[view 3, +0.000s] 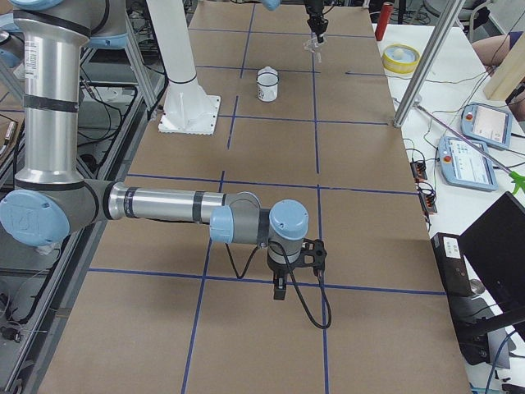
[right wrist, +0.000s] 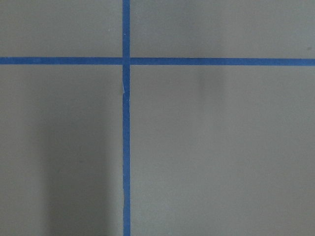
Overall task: Remove funnel from cup
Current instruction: 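Lift the funnel out of the mug with the left gripper, moving away, then lower the funnel onto the table farther from the robot and release it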
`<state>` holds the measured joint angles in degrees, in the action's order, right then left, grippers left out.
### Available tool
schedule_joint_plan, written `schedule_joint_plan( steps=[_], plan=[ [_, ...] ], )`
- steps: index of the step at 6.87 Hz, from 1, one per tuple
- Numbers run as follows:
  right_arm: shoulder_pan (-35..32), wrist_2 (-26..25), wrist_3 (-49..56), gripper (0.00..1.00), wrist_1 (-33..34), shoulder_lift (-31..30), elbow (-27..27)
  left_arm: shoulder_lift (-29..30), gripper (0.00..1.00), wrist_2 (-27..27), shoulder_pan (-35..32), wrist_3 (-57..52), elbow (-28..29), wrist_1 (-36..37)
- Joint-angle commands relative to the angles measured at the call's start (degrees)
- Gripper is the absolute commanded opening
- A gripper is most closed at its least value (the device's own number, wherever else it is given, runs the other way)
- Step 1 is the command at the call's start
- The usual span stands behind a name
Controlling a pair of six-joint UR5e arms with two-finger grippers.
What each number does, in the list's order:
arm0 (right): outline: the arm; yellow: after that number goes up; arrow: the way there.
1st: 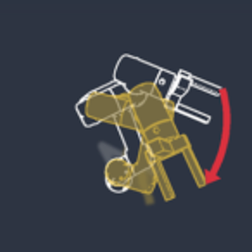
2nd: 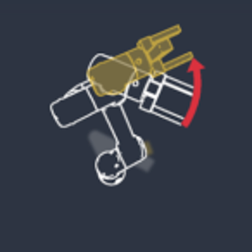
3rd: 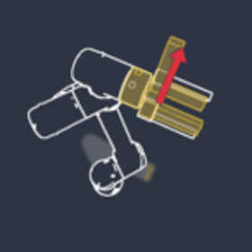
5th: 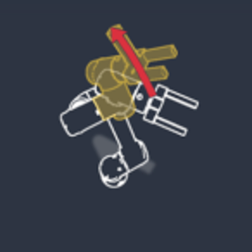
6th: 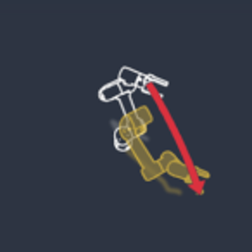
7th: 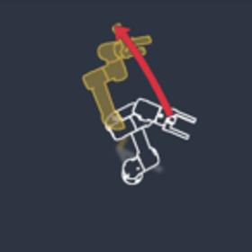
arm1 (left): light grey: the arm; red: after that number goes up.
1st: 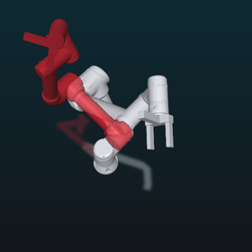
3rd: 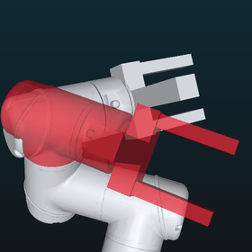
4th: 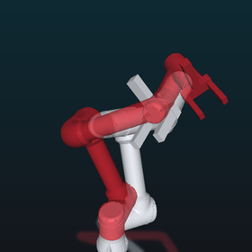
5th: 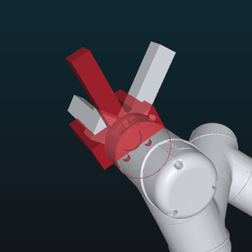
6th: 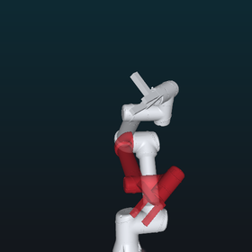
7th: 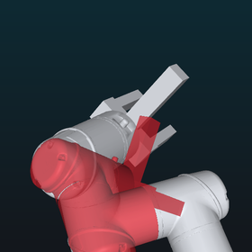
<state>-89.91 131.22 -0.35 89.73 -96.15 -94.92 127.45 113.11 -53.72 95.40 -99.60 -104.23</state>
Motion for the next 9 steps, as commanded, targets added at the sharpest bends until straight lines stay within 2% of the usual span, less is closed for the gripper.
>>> schedule_joint_plan(
  steps=[1,3,4,5,6,9],
  plan=[
    [0.0,0.0,0.0,1.0,0.0,0.0,0.0,-1.1,0.0,-6.7,-0.2,7.9,12.0,-20.1],
    [0.0,0.0,0.0,1.0,0.0,0.0,0.0,-4.0,0.0,-15.2,0.9,9.4,18.6,-32.8],
    [0.0,0.0,0.0,1.0,0.0,0.0,0.0,-4.0,0.0,-15.5,1.5,10.5,21.4,-35.7],
    [0.0,0.0,0.0,1.0,0.0,0.0,0.0,-4.0,0.0,-20.5,3.5,13.6,23.4,-39.6],
    [0.0,0.0,0.0,1.0,0.0,0.0,0.1,-4.3,0.0,-24.6,5.5,14.5,24.1,-40.6],
    [0.0,0.0,0.0,1.0,0.0,0.0,0.0,-4.7,0.0,-24.8,7.4,14.4,25.1,-40.7]
  ],
)
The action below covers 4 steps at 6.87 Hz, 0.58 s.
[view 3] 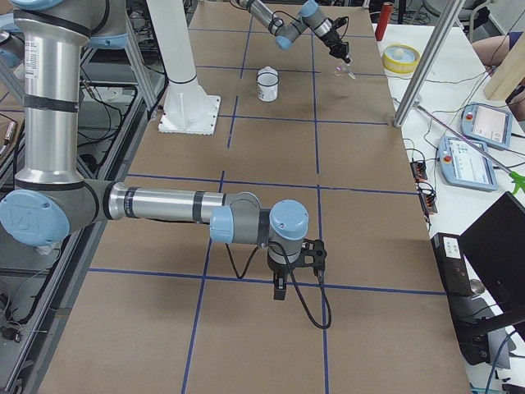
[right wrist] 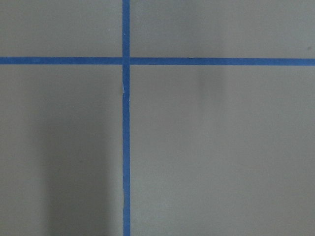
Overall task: Remove funnel from cup
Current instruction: 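Lower the funnel onto the table farther from the robot and release it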
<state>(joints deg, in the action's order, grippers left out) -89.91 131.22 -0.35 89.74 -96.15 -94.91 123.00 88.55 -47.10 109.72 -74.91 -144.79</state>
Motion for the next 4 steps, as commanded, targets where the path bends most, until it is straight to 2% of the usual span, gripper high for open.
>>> schedule_joint_plan(
  steps=[1,4],
  plan=[
    [0.0,0.0,0.0,1.0,0.0,0.0,0.0,-0.2,0.0,-0.2,0.9,0.1,1.1,-0.8],
    [0.0,0.0,0.0,1.0,0.0,0.0,0.1,-0.6,0.0,-0.2,1.2,0.1,3.6,-5.6]
  ],
)
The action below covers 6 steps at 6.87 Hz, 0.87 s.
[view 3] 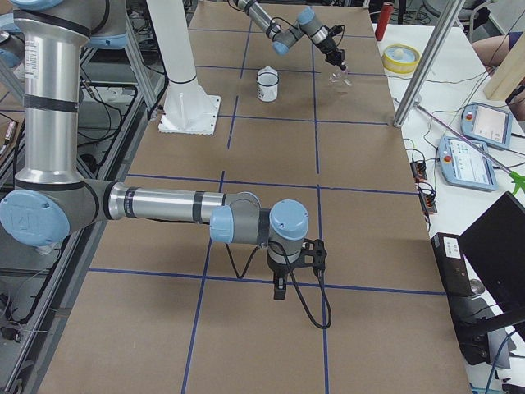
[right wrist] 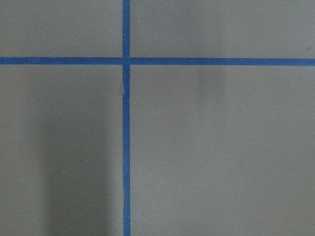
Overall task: Remove funnel from cup
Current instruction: 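Lower the funnel onto the table farther from the robot and release it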
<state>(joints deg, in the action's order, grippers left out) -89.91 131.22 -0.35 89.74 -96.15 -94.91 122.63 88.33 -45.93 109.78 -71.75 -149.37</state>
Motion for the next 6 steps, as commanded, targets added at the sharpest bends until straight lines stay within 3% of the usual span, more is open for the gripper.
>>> schedule_joint_plan(
  steps=[1,2,3,4,6],
  plan=[
    [0.0,0.0,0.0,1.0,0.0,0.0,0.0,-0.3,0.0,0.0,0.5,0.0,0.5,-0.9],
    [0.0,0.0,0.0,1.0,0.0,0.0,0.0,-0.4,0.13,0.1,0.6,-0.1,0.5,-1.0],
    [0.0,0.0,0.0,1.0,0.0,0.0,0.0,-0.5,0.48,0.1,0.6,-0.2,0.5,-1.0],
    [0.0,0.0,0.0,1.0,0.0,0.0,0.0,-0.8,0.65,0.1,0.6,-0.5,0.1,-0.9],
    [0.0,0.0,0.0,1.0,0.0,0.0,0.0,-0.9,0.76,1.7,0.5,-1.1,-2.2,0.5]
  ],
)
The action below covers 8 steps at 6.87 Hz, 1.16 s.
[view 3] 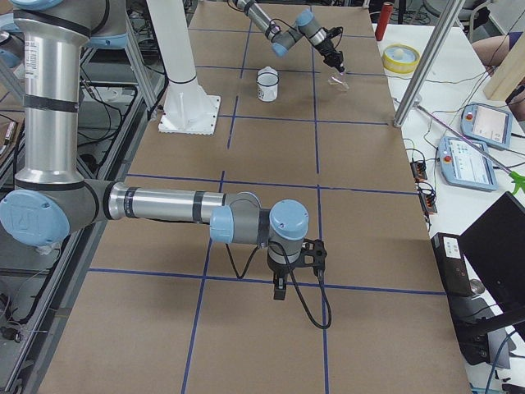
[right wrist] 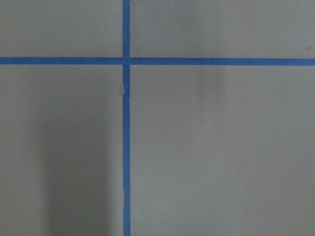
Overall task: Remove funnel from cup
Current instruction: 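Lower the funnel onto the table farther from the robot and release it, then move the left gripper to the white lid and grasp its knob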
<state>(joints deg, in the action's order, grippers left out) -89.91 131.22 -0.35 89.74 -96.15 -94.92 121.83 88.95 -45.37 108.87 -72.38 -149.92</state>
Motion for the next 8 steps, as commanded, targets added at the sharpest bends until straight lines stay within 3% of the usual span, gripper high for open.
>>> schedule_joint_plan(
  steps=[1,3,5,8],
  plan=[
    [0.0,0.0,0.0,1.0,0.0,0.0,0.0,-3.2,0.76,6.3,-0.2,-0.3,-7.4,6.2],
    [0.0,0.0,0.0,1.0,0.0,0.0,0.0,-12.5,0.76,10.3,-0.3,-0.8,-23.1,16.7],
    [0.0,0.0,0.0,1.0,0.0,0.0,0.0,-13.2,0.75,13.2,0.1,-11.4,-33.2,41.4],
    [0.0,0.0,0.0,1.0,0.0,0.0,0.0,-20.4,0.75,16.8,8.1,-12.2,-38.2,43.5]
  ],
)
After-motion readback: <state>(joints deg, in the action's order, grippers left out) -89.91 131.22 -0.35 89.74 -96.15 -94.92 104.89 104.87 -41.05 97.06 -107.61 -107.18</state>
